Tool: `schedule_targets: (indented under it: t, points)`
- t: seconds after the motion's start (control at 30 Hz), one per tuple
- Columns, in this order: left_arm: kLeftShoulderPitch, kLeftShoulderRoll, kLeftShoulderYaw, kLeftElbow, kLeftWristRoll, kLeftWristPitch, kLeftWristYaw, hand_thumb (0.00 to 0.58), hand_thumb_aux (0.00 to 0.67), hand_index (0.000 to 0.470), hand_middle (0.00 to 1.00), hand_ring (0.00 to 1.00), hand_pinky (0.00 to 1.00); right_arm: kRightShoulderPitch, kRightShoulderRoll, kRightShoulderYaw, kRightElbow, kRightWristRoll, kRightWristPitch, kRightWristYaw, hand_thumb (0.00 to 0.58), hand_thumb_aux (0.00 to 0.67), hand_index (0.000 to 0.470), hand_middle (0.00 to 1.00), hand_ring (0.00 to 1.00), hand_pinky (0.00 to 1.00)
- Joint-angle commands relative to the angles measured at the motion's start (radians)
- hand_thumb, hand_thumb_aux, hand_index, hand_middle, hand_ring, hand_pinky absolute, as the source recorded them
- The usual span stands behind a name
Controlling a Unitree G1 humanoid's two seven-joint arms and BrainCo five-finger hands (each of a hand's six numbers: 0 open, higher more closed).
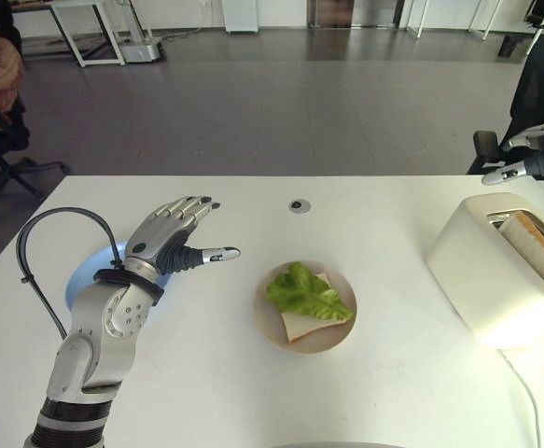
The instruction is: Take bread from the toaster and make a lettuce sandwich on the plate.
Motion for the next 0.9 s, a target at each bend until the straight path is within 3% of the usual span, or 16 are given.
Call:
schedule_targets:
  t: [0.03,0.53,0.57,0.6,0.63,0.67,0.73,0.9]
  points:
    - [0.023,0.006,0.003,0.014,0.004,0.005,0.006,0.000,0.000,0.000,0.00,0.00,0.00,0.086,-0.069,-0.042,-0.058,-0.024,0.010,0.036,0.000,0.000,0.000,0.00,0.00,0.00]
    - [0.058,0.018,0.037,0.002,-0.002,0.023,0.012,0.000,0.000,0.000,0.00,0.00,0.00,0.448,-0.172,-0.292,-0.286,0.112,0.050,0.147,0.000,0.000,0.000,0.00,0.00,0.00]
    - [0.058,0.017,0.036,0.004,-0.002,0.022,0.013,0.000,0.000,0.000,0.00,0.00,0.00,0.473,-0.173,-0.307,-0.297,0.111,0.053,0.145,0.036,0.021,0.015,0.00,0.00,0.00]
    - [0.057,0.016,0.035,0.005,-0.003,0.022,0.014,0.000,0.000,0.000,0.00,0.00,0.00,0.493,-0.173,-0.317,-0.306,0.111,0.055,0.145,0.160,0.100,0.070,0.00,0.00,0.00]
    - [0.057,0.015,0.033,0.007,-0.002,0.022,0.015,0.000,0.000,0.000,0.00,0.00,0.00,0.517,-0.171,-0.327,-0.317,0.116,0.057,0.147,0.449,0.352,0.247,0.00,0.00,0.00]
    - [0.056,0.013,0.030,0.008,-0.002,0.021,0.016,0.000,0.000,0.000,0.00,0.00,0.00,0.539,-0.169,-0.336,-0.328,0.118,0.059,0.148,0.548,0.512,0.359,0.00,0.00,0.00]
    - [0.057,0.011,0.027,0.010,-0.002,0.021,0.016,0.000,0.000,0.000,0.00,0.00,0.00,0.571,-0.161,-0.345,-0.345,0.123,0.063,0.150,0.580,0.670,0.470,0.00,0.00,0.00]
    - [0.058,0.007,0.021,0.016,-0.005,0.018,0.018,0.000,0.000,0.000,0.00,0.00,0.00,0.646,-0.149,-0.348,-0.360,0.137,0.067,0.148,0.580,0.670,0.470,0.00,0.00,0.00]
